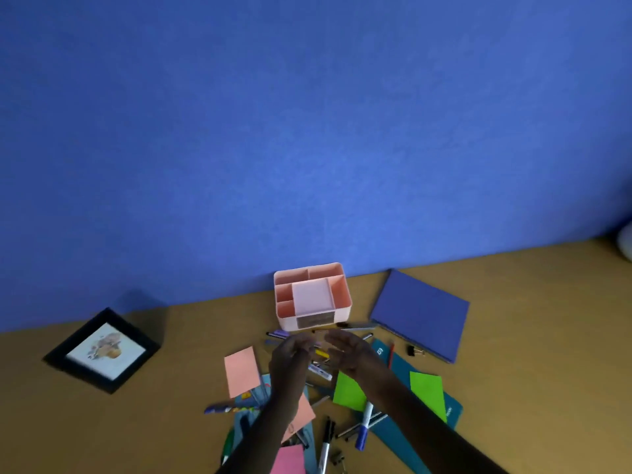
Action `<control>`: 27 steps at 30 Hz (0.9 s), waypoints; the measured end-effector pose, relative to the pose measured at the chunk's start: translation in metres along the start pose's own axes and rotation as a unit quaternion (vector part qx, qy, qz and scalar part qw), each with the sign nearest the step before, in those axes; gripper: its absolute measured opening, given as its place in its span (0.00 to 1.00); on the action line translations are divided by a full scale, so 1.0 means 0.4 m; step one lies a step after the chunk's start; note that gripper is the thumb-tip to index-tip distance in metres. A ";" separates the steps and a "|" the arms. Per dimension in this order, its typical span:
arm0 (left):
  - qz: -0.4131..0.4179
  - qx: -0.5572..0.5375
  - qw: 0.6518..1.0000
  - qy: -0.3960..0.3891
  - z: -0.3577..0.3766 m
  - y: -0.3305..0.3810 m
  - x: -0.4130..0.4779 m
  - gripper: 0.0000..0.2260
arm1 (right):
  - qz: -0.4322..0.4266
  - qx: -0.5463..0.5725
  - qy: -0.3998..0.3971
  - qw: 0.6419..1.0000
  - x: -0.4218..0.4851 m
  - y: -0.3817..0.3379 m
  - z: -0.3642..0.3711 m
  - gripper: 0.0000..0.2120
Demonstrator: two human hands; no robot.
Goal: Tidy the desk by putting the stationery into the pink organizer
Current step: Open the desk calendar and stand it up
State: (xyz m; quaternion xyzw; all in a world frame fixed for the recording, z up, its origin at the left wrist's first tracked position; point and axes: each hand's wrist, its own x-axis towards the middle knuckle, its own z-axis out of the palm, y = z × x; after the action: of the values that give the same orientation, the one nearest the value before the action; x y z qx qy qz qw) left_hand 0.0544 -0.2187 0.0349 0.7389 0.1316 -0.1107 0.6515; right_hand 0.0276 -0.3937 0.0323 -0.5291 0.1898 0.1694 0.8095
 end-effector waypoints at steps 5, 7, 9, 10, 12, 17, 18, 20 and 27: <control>0.009 0.093 0.992 -0.089 0.185 -0.011 0.041 0.09 | -0.028 0.027 0.070 0.997 -0.079 -0.061 -0.140 0.31; 0.015 0.109 0.988 -0.105 0.249 0.041 0.015 0.09 | -0.036 0.013 0.094 0.995 -0.099 -0.073 -0.197 0.26; 0.007 0.122 0.985 -0.121 0.306 0.062 0.009 0.09 | -0.043 0.022 0.110 0.993 -0.109 -0.082 -0.251 0.23; 0.007 0.135 0.982 -0.128 0.330 0.068 0.012 0.10 | -0.044 0.029 0.121 0.991 -0.108 -0.080 -0.279 0.24; 0.012 0.167 0.975 -0.144 0.377 0.072 0.027 0.13 | -0.046 0.042 0.151 0.987 -0.109 -0.083 -0.332 0.27; -0.012 0.185 0.965 -0.186 0.476 0.059 0.076 0.22 | -0.054 0.063 0.204 0.975 -0.110 -0.089 -0.445 0.27; -0.013 0.197 0.963 -0.185 0.492 0.057 0.086 0.23 | -0.051 0.065 0.213 0.974 -0.111 -0.096 -0.462 0.28; -0.019 0.223 0.958 -0.181 0.515 0.056 0.103 0.25 | -0.050 0.074 0.233 0.968 -0.110 -0.104 -0.498 0.28; -0.006 0.341 0.925 -0.168 0.562 0.029 0.195 0.25 | -0.035 0.082 0.313 0.946 -0.121 -0.095 -0.586 0.32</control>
State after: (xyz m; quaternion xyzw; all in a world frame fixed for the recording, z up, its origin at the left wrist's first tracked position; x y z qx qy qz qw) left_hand 0.1333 -0.4391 -0.0089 0.8863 -0.0214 -0.2756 0.3717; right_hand -0.0263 -0.6276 -0.0003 -0.4936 0.4282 -0.0497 0.7553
